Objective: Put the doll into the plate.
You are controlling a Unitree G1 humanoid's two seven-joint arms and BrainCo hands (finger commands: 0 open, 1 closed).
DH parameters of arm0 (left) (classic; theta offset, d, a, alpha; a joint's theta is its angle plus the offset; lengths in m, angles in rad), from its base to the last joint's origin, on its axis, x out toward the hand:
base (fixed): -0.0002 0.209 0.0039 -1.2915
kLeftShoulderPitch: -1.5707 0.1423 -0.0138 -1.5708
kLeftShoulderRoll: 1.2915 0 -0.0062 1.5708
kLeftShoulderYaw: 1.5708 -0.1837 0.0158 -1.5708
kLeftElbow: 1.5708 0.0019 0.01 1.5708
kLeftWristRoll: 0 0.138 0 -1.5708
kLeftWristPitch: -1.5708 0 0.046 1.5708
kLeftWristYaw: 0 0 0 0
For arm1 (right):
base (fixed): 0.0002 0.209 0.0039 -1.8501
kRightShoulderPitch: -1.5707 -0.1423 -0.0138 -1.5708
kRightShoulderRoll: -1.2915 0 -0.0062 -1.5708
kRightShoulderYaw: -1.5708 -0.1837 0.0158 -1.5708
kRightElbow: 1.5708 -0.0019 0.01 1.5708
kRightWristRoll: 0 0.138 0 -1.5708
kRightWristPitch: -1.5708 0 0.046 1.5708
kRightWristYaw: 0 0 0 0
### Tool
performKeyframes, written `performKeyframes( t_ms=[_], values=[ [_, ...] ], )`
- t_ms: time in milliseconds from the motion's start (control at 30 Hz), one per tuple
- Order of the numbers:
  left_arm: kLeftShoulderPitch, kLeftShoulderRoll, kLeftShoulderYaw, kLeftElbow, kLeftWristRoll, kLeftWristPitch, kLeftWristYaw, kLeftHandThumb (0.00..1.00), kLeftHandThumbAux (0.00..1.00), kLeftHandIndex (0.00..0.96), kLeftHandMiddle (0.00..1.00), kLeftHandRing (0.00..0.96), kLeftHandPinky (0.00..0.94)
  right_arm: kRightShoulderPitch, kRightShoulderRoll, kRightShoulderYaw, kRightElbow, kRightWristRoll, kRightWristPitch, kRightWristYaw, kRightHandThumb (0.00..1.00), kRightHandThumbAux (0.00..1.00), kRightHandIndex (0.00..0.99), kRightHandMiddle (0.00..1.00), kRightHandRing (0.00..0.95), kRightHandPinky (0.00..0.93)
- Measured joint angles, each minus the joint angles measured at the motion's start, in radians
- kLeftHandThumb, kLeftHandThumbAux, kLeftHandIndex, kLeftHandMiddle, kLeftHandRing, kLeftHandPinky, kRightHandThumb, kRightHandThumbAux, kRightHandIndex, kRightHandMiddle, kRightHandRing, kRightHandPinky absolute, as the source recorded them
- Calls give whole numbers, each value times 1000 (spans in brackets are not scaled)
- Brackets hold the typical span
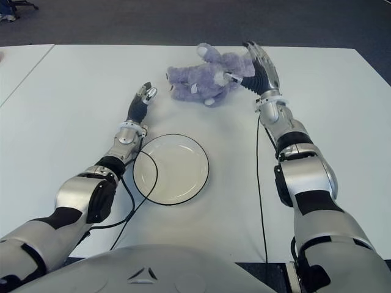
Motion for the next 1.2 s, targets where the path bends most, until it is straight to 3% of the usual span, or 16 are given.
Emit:
performKeyframes(
  t_ms=[233, 467, 833, 1200],
  values=[
    [2, -3, 23, -1, -13, 0, -19, 0, 254, 0, 0, 5, 30, -67, 50, 78, 35, -55, 107, -21, 69, 405, 0, 0, 0, 0],
    [3, -9, 42, -9, -31, 0, -37, 0, 258, 0, 0, 9, 42, -72, 133, 148, 71, -107, 208, -6, 95, 428, 0, 0, 0, 0],
    [7, -21, 70, -15, -50, -2, -63, 0, 260, 0, 6, 12, 40, -73, 179, 181, 87, -123, 264, 3, 131, 436, 0, 0, 0, 0],
    [8, -32, 85, -19, -73, -5, -87, 0, 269, 1, 14, 14, 35, -73, 207, 178, 92, -116, 266, 25, 155, 468, 0, 0, 0, 0]
  ],
)
